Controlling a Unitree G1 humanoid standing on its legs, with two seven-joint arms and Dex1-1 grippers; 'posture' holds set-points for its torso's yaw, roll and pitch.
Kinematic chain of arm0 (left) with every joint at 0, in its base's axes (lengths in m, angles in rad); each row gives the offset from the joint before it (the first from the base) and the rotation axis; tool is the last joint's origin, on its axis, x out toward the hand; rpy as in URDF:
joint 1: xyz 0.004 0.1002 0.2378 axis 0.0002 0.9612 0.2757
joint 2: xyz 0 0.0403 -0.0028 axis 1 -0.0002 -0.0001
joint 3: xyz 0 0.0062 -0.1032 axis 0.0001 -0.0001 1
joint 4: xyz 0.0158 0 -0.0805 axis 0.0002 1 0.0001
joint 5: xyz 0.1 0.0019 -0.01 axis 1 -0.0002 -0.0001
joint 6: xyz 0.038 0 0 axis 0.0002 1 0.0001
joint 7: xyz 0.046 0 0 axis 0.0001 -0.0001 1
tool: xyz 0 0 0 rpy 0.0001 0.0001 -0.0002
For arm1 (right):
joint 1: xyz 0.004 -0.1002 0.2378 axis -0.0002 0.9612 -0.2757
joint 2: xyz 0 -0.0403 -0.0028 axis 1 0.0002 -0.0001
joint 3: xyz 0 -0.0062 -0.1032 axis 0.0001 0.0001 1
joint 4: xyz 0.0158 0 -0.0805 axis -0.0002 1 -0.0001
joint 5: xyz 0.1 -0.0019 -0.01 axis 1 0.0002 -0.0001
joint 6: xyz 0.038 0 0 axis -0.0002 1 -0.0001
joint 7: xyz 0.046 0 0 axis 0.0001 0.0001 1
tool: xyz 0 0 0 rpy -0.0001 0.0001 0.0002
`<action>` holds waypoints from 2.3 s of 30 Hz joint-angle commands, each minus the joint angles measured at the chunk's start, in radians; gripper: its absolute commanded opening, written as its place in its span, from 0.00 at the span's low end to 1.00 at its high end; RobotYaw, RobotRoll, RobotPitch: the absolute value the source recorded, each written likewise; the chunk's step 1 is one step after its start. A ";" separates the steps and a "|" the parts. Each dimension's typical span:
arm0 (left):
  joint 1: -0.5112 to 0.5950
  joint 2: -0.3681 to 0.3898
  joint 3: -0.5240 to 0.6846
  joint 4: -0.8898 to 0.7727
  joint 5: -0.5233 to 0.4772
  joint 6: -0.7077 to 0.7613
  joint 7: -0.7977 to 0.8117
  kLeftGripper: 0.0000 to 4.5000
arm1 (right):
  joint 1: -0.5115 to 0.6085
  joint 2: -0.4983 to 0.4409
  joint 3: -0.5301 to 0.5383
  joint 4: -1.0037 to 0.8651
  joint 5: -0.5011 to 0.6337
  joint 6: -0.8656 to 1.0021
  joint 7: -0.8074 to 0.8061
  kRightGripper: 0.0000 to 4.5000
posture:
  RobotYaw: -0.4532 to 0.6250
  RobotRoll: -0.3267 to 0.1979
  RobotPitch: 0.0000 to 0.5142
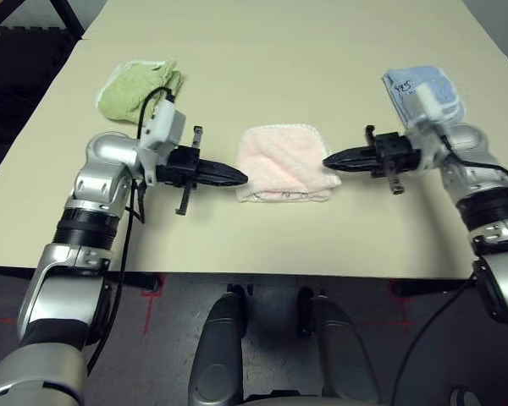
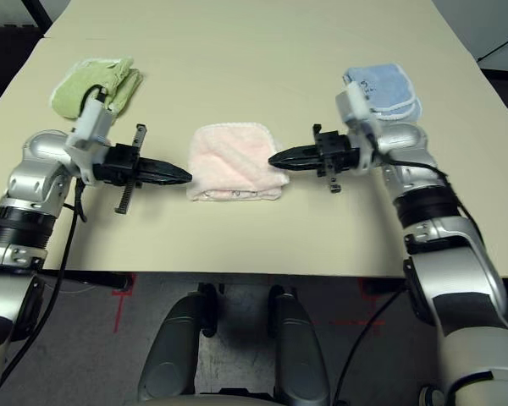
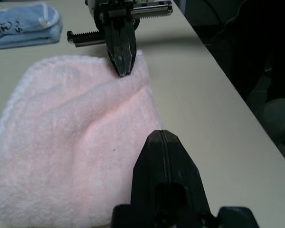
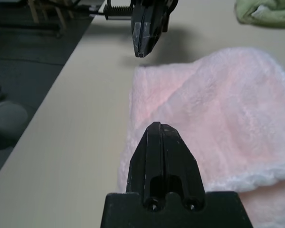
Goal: Fold the towel and set it aside.
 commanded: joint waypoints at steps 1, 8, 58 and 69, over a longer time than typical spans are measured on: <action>-0.053 -0.043 -0.022 0.142 0.082 -0.062 -0.001 0.00 | -0.008 0.012 0.033 0.108 -0.121 -0.076 -0.031 0.00 | 0.39 0.62 0.45; -0.132 -0.095 -0.056 0.337 0.208 -0.112 -0.002 0.00 | -0.024 0.042 0.026 0.255 -0.236 -0.145 -0.115 0.00 | 0.39 0.62 0.45; -0.200 -0.137 0.086 0.464 0.288 0.000 0.315 0.00 | -0.098 0.136 -0.150 0.241 -0.284 0.035 -0.365 0.00 | 0.40 0.62 0.47; -0.201 -0.134 0.111 0.490 0.290 -0.031 0.302 0.00 | -0.071 0.093 -0.094 0.322 -0.401 -0.072 -0.550 0.00 | 0.39 0.62 0.47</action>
